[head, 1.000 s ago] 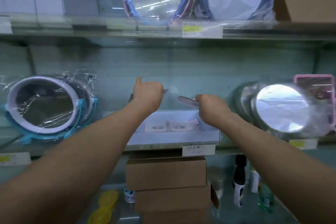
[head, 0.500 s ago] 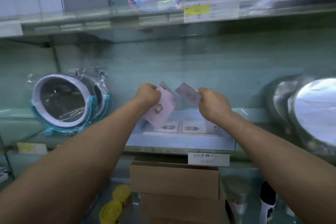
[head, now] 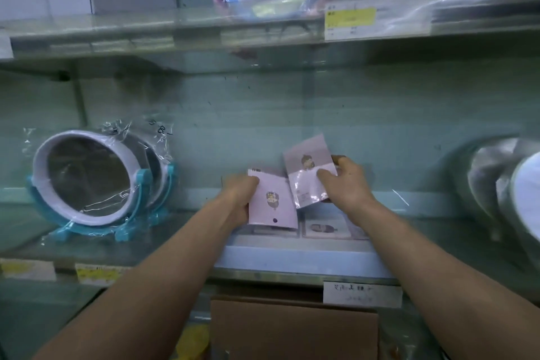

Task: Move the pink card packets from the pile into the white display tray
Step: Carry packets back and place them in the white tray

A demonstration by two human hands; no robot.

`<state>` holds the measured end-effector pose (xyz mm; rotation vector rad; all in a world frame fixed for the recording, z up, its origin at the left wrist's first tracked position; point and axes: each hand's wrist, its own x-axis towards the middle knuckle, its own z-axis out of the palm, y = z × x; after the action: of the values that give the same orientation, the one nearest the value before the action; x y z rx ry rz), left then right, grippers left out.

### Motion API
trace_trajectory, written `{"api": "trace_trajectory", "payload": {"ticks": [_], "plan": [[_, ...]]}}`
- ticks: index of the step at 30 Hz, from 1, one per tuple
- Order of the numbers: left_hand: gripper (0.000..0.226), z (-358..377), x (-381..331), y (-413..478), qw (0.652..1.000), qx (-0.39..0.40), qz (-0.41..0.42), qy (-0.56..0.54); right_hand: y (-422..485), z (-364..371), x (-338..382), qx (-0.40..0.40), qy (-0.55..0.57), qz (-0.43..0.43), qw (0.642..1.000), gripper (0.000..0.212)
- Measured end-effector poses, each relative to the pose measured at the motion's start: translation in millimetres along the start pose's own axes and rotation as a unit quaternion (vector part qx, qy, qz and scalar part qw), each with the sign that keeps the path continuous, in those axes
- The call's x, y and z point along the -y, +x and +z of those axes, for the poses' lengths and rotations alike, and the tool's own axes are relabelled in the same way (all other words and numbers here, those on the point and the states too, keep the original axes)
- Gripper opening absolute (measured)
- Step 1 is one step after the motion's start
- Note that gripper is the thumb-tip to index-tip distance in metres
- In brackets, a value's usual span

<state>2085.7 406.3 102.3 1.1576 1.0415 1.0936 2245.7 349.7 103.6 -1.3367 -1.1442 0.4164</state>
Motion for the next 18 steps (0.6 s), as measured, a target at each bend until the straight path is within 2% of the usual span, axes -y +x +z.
{"api": "trace_trajectory", "payload": {"ticks": [2, 4, 6, 8, 10, 13, 14, 16, 17, 18], "plan": [[0.029, -1, 1, 2, 1.000, 0.003, 0.031, 0.000, 3, 1, -1, -0.010, 0.036, 0.000, 0.999, 0.015], [0.032, -3, 3, 6, 0.997, -0.016, 0.073, 0.003, 3, 0, 1, -0.052, 0.034, -0.041, 0.997, 0.012], [0.052, -6, 4, 9, 0.995, -0.032, 0.093, 0.000, 2, -1, 3, -0.082, 0.024, -0.092, 0.992, 0.013], [0.062, -7, 4, 7, 0.995, -0.028, 0.099, 0.013, -1, -2, 4, -0.078, 0.006, -0.118, 0.990, 0.014], [0.053, -4, 2, -1, 0.996, 0.011, 0.083, 0.024, -2, -1, 4, -0.054, -0.007, -0.131, 0.990, 0.015], [0.020, 0, -3, -16, 0.997, 0.074, 0.031, 0.018, -7, 2, 4, -0.013, -0.022, -0.159, 0.987, 0.018], [0.024, 0, -5, -19, 0.995, 0.098, 0.015, 0.002, -9, 3, 5, 0.001, -0.029, -0.170, 0.985, 0.020], [0.054, -1, -7, -17, 0.989, 0.144, -0.003, -0.017, -11, 4, 4, 0.024, -0.067, -0.200, 0.977, 0.024], [0.061, -1, -6, -16, 0.988, 0.157, -0.002, -0.008, -12, 6, 2, 0.035, -0.094, -0.211, 0.972, 0.024], [0.058, -1, -5, -16, 0.987, 0.163, 0.000, 0.006, -13, 7, 1, 0.048, -0.113, -0.211, 0.970, 0.023]]}}
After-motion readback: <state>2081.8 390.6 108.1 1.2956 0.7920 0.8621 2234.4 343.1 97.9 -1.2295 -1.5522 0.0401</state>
